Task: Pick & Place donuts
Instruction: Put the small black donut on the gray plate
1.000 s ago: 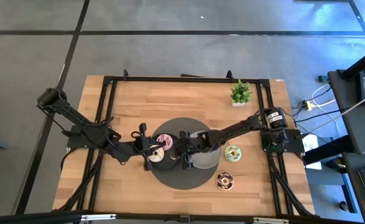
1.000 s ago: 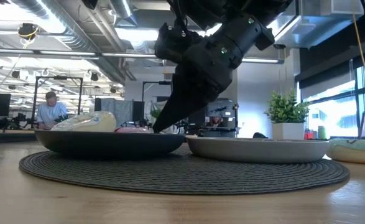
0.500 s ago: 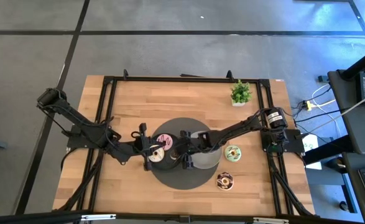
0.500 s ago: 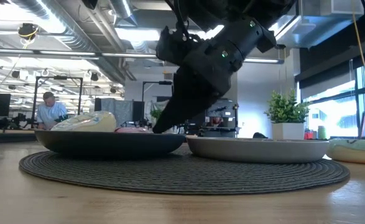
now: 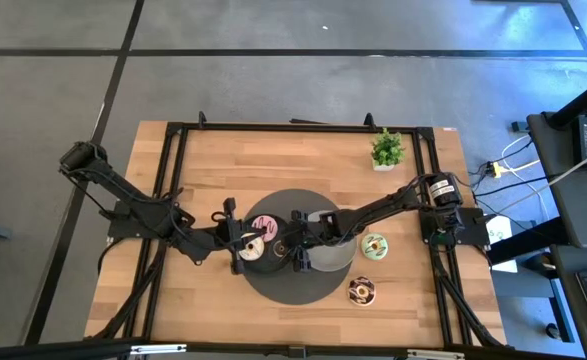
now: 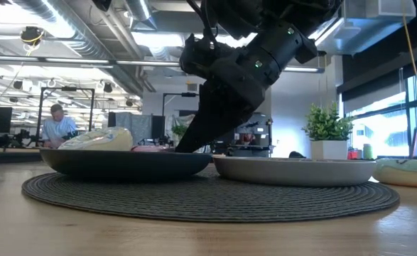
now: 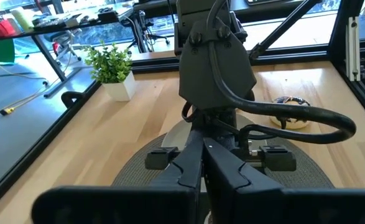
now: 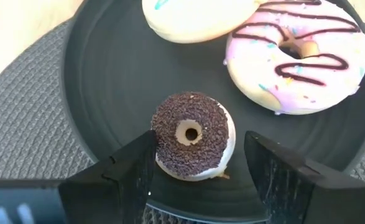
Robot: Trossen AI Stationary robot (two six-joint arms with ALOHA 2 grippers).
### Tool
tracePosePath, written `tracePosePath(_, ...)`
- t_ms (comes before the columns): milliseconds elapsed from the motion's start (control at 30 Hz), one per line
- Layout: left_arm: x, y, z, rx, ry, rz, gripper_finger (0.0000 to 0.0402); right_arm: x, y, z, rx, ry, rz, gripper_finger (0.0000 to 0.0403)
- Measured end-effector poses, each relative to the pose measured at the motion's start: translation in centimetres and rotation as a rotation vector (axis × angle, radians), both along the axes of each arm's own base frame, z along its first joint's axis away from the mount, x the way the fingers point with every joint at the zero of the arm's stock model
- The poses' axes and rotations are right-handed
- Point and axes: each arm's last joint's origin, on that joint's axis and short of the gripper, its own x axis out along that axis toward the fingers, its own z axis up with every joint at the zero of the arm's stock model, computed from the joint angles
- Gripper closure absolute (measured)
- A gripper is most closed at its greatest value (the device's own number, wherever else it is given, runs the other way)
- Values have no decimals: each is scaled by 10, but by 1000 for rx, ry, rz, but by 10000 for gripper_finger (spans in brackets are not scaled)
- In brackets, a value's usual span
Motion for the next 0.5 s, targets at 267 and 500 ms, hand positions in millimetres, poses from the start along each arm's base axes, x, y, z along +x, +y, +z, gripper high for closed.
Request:
tracePosePath(267, 0, 0, 0, -1, 0, 0, 395, 0, 0, 0, 8, 2, 2, 165)
tracePosePath(500, 0, 0, 0, 0, 0, 0, 392, 0, -1, 0, 36, 7, -7, 220)
